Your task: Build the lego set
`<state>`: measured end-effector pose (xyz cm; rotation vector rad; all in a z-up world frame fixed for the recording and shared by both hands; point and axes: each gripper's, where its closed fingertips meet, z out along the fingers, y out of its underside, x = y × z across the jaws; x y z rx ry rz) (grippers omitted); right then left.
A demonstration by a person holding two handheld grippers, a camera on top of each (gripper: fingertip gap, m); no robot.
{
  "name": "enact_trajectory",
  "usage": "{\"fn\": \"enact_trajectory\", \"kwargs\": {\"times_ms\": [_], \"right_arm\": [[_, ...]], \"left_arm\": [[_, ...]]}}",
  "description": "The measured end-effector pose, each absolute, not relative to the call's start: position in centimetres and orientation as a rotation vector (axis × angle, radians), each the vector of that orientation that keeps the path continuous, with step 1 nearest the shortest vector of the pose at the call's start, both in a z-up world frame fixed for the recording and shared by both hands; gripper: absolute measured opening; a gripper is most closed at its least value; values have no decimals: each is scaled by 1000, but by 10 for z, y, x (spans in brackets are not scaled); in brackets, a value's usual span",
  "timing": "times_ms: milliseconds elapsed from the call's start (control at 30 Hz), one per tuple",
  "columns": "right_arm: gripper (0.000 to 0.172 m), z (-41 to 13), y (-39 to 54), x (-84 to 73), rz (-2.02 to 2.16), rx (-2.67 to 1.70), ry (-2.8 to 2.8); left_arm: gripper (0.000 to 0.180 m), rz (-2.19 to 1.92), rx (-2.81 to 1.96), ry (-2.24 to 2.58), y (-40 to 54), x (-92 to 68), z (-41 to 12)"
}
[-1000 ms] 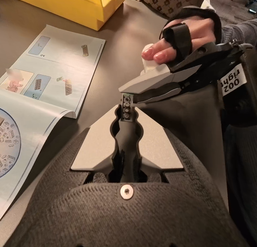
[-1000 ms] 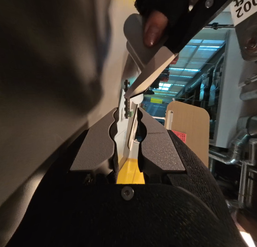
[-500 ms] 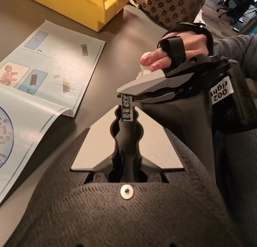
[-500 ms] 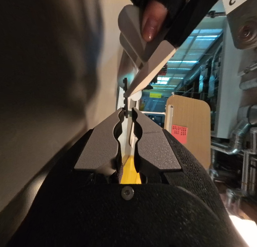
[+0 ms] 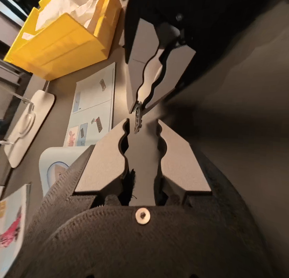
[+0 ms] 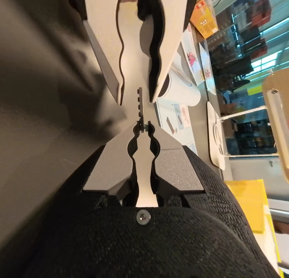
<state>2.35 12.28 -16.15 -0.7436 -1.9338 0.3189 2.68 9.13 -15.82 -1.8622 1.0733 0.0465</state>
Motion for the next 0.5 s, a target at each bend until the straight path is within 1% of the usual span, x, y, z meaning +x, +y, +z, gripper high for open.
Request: {"fn": "enact_trajectory", "kwargs": {"times_ms": [100, 133, 233, 500], "right_arm": [[8, -163, 118, 24, 352, -734, -1948], [8, -162, 117, 24, 362, -731, -1950], [8, -163, 113, 24, 383, -720, -1956], [8, -162, 112, 24, 392, -688, -1943]], "left_arm": [[28, 129, -1837, 1149, 90, 29, -165], [25, 140, -1823, 1165, 90, 31, -165], [4, 226, -1780, 1177, 92, 29, -160], [4, 131, -1836, 1114, 93, 28, -160]]}}
